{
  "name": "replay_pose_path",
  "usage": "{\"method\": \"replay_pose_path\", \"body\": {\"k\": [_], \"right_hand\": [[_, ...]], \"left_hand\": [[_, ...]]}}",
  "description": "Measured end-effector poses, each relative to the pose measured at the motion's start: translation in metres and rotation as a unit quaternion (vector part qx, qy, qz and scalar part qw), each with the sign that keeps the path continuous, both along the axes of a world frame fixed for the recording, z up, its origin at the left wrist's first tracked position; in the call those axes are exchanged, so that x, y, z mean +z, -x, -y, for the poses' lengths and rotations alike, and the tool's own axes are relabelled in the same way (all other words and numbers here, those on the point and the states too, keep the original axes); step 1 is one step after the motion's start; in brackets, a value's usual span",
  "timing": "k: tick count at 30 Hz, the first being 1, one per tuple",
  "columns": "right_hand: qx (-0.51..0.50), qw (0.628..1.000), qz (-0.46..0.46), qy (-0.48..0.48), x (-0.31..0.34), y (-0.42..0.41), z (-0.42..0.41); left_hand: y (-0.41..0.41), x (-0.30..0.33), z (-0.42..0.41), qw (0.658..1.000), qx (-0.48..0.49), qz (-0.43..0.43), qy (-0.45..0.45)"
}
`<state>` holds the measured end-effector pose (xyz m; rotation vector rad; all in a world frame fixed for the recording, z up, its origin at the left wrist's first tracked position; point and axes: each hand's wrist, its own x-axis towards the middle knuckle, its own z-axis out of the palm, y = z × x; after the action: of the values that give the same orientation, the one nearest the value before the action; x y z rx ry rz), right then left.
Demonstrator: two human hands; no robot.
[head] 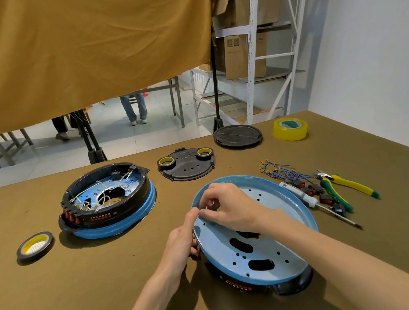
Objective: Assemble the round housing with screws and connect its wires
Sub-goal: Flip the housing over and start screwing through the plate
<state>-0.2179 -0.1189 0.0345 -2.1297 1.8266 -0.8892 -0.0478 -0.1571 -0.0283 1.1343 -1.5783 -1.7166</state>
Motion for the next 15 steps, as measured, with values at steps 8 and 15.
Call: {"method": "replay_pose_path", "body": {"k": [8, 15], "right_hand": [[0.004, 1.000, 0.029, 0.002, -0.0016, 0.0029, -0.0026], [0.020, 1.000, 0.008, -0.011, -0.0016, 0.0018, 0.0006]], "left_hand": [[-0.0003, 0.0071, -0.0043, 1.000, -0.005, 0.015, 0.013], [0.0010, 0.0070, -0.0029, 1.000, -0.002, 0.026, 0.013]]}}
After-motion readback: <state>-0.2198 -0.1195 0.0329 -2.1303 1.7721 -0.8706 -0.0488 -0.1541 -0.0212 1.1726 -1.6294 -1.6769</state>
